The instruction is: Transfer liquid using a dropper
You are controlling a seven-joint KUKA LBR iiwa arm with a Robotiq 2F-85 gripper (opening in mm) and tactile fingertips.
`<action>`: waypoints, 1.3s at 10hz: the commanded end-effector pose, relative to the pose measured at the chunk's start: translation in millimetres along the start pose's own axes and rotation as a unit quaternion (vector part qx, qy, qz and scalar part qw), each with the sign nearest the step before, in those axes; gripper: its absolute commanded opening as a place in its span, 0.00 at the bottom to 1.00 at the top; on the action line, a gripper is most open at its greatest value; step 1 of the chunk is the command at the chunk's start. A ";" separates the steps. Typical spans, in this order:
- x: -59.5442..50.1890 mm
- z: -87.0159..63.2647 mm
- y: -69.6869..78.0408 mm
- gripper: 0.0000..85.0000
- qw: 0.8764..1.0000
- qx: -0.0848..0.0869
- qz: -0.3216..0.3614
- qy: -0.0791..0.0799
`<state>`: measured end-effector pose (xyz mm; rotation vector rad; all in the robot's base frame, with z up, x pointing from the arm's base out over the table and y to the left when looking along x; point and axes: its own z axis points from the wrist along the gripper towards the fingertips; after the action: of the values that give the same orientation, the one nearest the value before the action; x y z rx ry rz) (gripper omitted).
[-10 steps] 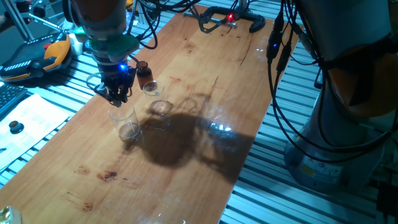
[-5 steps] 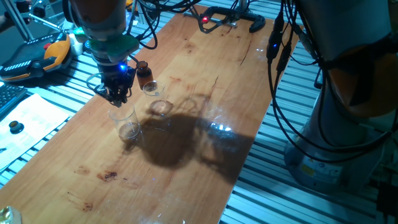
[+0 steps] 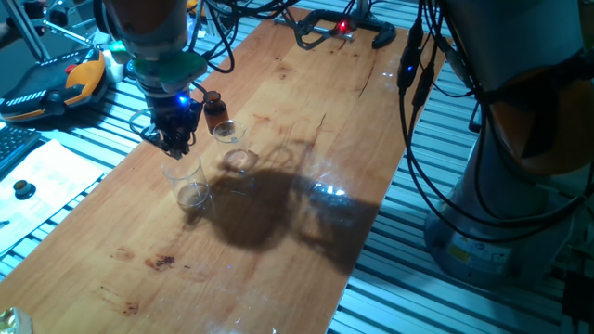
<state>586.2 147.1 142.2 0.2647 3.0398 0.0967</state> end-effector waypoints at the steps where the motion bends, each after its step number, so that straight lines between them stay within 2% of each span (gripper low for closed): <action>1: 0.0 0.1 0.0 0.22 1.000 0.000 0.001 0.000; 4: 0.0 0.0 0.0 0.23 1.000 -0.001 0.000 0.005; 9: 0.1 0.1 0.0 0.36 1.000 0.001 0.001 0.006; 12: 0.2 -0.2 0.1 0.32 1.000 0.000 0.001 0.005; 13: 0.3 -0.5 0.2 0.24 1.000 0.000 0.000 0.005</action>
<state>585.9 147.4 142.8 0.2650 3.0493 0.0999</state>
